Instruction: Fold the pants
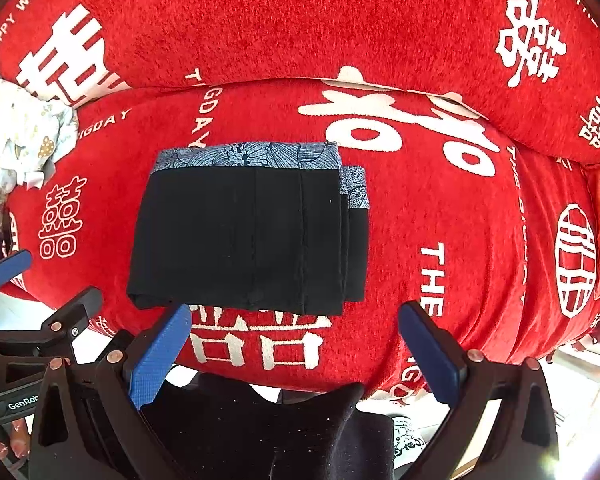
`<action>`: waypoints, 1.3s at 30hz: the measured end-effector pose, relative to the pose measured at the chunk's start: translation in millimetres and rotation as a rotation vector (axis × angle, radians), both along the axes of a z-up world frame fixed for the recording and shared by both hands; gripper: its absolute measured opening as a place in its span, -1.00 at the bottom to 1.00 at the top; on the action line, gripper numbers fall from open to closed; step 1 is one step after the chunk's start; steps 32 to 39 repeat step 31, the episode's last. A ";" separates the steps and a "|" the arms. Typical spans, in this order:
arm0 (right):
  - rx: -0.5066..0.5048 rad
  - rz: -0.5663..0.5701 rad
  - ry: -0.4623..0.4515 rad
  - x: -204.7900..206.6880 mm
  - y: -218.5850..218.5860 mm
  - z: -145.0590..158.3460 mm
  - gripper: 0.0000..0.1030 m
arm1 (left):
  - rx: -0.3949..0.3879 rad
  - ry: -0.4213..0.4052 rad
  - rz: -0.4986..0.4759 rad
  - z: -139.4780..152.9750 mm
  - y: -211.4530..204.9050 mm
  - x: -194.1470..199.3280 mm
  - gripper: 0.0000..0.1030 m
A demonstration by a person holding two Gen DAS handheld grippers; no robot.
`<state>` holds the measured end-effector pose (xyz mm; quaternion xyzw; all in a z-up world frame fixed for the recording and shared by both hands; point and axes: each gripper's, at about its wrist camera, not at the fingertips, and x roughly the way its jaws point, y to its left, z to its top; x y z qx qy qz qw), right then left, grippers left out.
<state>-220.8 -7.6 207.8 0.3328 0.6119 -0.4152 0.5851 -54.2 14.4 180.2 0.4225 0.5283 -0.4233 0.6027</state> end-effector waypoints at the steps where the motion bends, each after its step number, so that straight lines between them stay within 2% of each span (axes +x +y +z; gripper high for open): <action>1: 0.001 0.001 -0.001 0.0 -0.2 0.0 1.00 | 0.000 -0.001 0.002 0.0 0.5 -0.5 1.00; 23: -0.002 0.010 0.004 2.9 -0.1 0.3 1.00 | -0.018 -0.015 0.005 1.4 1.4 -1.5 1.00; 27: -0.001 0.009 0.003 3.1 -0.3 0.4 1.00 | -0.057 -0.045 -0.010 5.4 2.8 -2.7 1.00; 39: -0.001 0.012 0.002 3.7 -1.1 -0.4 1.00 | -0.057 -0.029 -0.013 5.1 1.4 -1.3 1.00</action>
